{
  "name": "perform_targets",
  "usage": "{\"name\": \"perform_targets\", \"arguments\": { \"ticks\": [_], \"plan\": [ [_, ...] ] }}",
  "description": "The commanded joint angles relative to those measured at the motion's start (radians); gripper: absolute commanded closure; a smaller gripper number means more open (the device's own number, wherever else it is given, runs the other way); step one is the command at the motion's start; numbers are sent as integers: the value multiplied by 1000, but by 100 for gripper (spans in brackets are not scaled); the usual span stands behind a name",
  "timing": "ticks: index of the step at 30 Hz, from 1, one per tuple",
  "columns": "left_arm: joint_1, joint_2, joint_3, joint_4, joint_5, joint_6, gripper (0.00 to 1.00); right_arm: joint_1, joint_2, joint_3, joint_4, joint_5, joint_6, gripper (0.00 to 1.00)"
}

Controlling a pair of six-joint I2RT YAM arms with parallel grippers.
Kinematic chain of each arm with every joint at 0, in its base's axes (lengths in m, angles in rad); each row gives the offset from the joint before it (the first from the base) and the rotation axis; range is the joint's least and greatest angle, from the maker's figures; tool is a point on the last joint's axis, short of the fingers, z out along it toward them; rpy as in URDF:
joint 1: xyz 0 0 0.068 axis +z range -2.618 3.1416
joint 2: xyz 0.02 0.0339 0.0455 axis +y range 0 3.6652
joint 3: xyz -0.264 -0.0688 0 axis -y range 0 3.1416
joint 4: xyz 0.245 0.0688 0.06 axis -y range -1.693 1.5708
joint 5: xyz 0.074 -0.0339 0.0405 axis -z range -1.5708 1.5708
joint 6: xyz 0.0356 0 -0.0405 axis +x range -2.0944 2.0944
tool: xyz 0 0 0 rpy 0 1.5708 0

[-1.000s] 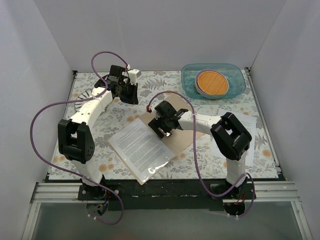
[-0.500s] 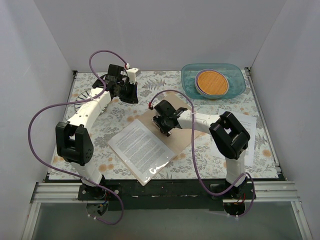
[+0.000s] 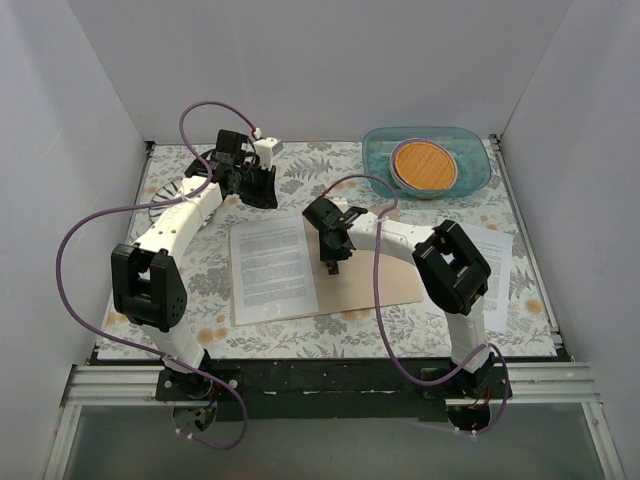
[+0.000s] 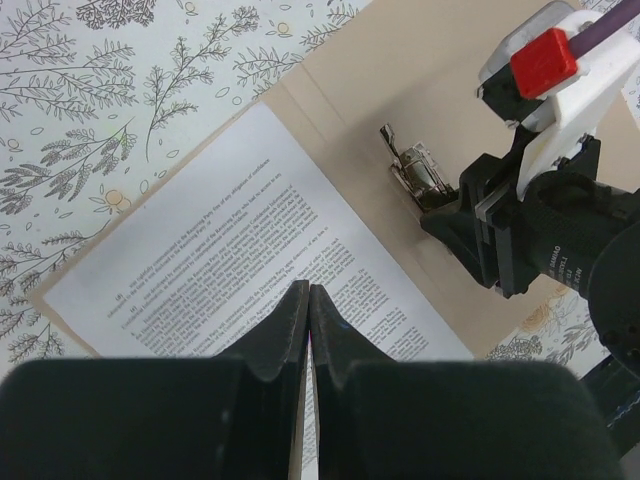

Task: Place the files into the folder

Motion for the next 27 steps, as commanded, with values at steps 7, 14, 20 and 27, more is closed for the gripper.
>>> {"name": "perform_targets", "arguments": {
  "ticks": [7,14,20,27],
  "plan": [
    [-2,-87,-17,-1,16,34,100,13,25,70,-67,-25,195,70],
    [-4,-67,34,-18,10,31,100,10,-70,75,-98,-31,113,1],
    [-2,-59,55,-16,10,13,100,10,-176,-28,-178,-28,93,1],
    [-141,1,129,28,-20,-10,100,-210,-590,-373,-193,58,167,2]
  ]
}}
